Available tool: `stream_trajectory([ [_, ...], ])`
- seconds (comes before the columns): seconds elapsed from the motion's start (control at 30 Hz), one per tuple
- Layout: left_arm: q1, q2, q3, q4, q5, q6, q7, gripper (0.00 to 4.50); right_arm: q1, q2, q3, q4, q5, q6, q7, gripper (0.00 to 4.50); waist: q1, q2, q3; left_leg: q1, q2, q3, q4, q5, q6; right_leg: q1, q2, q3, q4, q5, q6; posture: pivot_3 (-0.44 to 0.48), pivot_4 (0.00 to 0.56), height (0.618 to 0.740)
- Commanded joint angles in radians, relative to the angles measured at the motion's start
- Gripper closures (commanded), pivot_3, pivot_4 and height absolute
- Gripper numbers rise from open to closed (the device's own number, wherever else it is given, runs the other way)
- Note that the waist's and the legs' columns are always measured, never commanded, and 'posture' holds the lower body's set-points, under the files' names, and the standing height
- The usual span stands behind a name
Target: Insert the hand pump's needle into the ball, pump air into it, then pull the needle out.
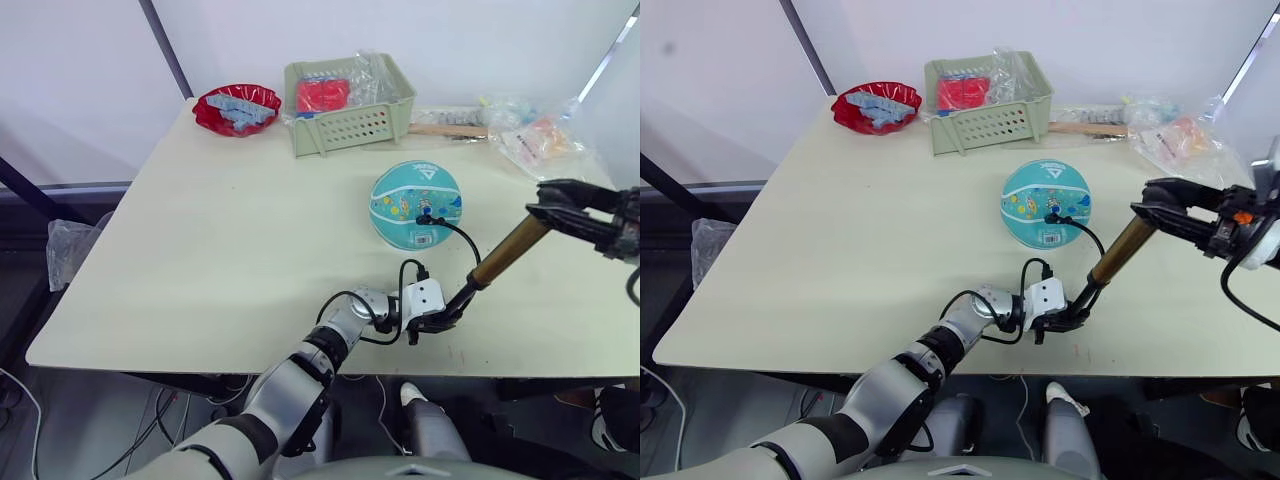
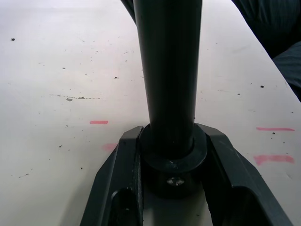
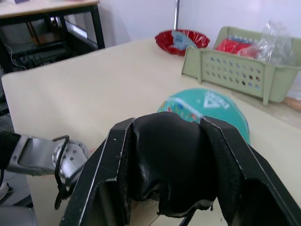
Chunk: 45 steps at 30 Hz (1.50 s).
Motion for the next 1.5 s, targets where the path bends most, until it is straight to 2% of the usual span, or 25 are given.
stream_trajectory([
  [0.03, 0.056, 0.056, -0.037, 0.107, 0.069, 0.069, 0.007, 3.31, -0.064, -0.033, -0.122, 0.009, 0.062, 0.010, -0.025, 2.82, 0.000, 0.000, 0.000, 0.000, 0.000, 0.000, 0.000, 0.000, 0.000, 0.000, 0.000, 0.000, 0.000, 0.000, 0.000, 0.000, 0.150, 0.737],
  [0.2, 0.056, 0.051, -0.038, 0.108, 0.069, 0.071, 0.010, 3.31, -0.014, -0.034, -0.093, -0.009, 0.002, 0.013, 0.004, 2.82, 0.000, 0.000, 0.000, -0.001, 0.000, 0.000, 0.000, 0.000, 0.000, 0.000, 0.000, 0.000, 0.000, 0.000, 0.000, 0.000, 0.150, 0.737],
  [0.33, 0.057, 0.049, -0.038, 0.110, 0.069, 0.071, 0.014, 3.31, 0.080, -0.005, -0.011, -0.033, -0.105, -0.042, 0.027, 2.82, 0.000, -0.001, -0.001, 0.000, 0.000, 0.000, 0.000, 0.000, 0.000, 0.000, 0.000, 0.000, 0.000, 0.000, 0.000, 0.000, 0.150, 0.737],
  [0.67, 0.057, 0.057, -0.033, 0.112, 0.070, 0.074, 0.022, 3.31, 0.248, 0.121, 0.169, -0.021, -0.325, -0.249, 0.016, 2.82, -0.001, -0.015, -0.013, 0.004, 0.002, -0.001, 0.000, 0.000, 0.000, 0.003, 0.000, -0.001, 0.000, -0.002, -0.003, 0.000, 0.150, 0.737],
  [1.07, 0.062, 0.044, -0.033, 0.109, 0.073, 0.074, 0.022, 3.31, 0.287, 0.258, 0.335, 0.061, -0.492, -0.407, -0.034, 2.82, -0.001, -0.015, -0.014, 0.004, 0.002, -0.002, 0.000, 0.000, 0.000, 0.003, 0.000, -0.001, 0.000, -0.002, -0.004, 0.000, 0.150, 0.737],
  [1.2, 0.062, 0.043, -0.033, 0.110, 0.074, 0.074, 0.024, 3.31, 0.292, 0.278, 0.336, 0.069, -0.494, -0.415, -0.041, 2.82, -0.001, -0.015, -0.014, 0.004, 0.001, -0.001, 0.000, 0.000, 0.000, 0.003, 0.000, -0.001, 0.000, -0.002, -0.003, 0.000, 0.150, 0.737],
  [1.5, 0.057, 0.050, -0.034, 0.115, 0.077, 0.070, 0.023, 3.31, 0.213, 0.226, 0.168, -0.002, -0.305, -0.300, -0.041, 2.82, -0.001, -0.011, -0.011, 0.003, 0.001, -0.001, 0.000, 0.000, 0.000, 0.003, 0.000, -0.001, 0.000, -0.002, -0.003, 0.000, 0.150, 0.737],
])
